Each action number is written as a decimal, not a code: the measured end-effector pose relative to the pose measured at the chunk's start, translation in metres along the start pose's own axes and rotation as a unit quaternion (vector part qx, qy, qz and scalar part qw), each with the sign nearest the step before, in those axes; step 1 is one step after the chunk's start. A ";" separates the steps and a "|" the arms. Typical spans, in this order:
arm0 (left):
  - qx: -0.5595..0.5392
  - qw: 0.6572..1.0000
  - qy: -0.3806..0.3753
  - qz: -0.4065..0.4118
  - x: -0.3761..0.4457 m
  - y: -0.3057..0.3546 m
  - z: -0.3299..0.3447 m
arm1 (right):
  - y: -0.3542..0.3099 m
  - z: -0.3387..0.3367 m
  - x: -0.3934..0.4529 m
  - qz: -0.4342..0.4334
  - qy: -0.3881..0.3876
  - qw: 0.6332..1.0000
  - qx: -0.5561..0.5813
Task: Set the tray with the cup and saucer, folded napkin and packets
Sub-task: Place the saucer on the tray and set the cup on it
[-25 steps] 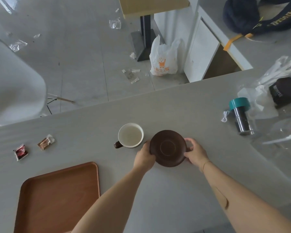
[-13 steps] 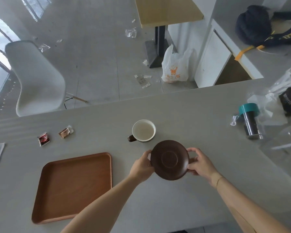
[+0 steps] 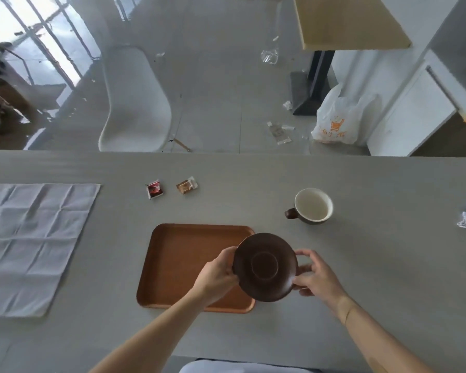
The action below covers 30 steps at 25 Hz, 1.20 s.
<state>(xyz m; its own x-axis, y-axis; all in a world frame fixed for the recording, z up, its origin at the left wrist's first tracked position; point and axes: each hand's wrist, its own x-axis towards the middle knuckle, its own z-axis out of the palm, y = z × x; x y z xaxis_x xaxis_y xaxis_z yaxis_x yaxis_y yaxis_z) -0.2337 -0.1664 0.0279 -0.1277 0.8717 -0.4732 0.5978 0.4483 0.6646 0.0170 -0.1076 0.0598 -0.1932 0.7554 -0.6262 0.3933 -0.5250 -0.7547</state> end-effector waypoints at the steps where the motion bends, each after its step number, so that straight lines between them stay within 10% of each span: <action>1: -0.010 1.000 0.003 -0.004 -0.003 -0.013 -0.010 | -0.003 0.017 0.002 -0.001 -0.001 1.000 -0.002; 30: -0.017 1.000 -0.011 -0.013 0.006 -0.075 -0.044 | 0.018 0.110 0.041 -0.005 0.092 0.990 -0.103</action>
<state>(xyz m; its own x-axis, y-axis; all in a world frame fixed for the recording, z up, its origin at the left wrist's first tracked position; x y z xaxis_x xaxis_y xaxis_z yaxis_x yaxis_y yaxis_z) -0.3140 -0.1865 0.0004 -0.1258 0.8551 -0.5030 0.5678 0.4779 0.6703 -0.0821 -0.1294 -0.0009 -0.0374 0.8287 -0.5584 0.5712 -0.4407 -0.6924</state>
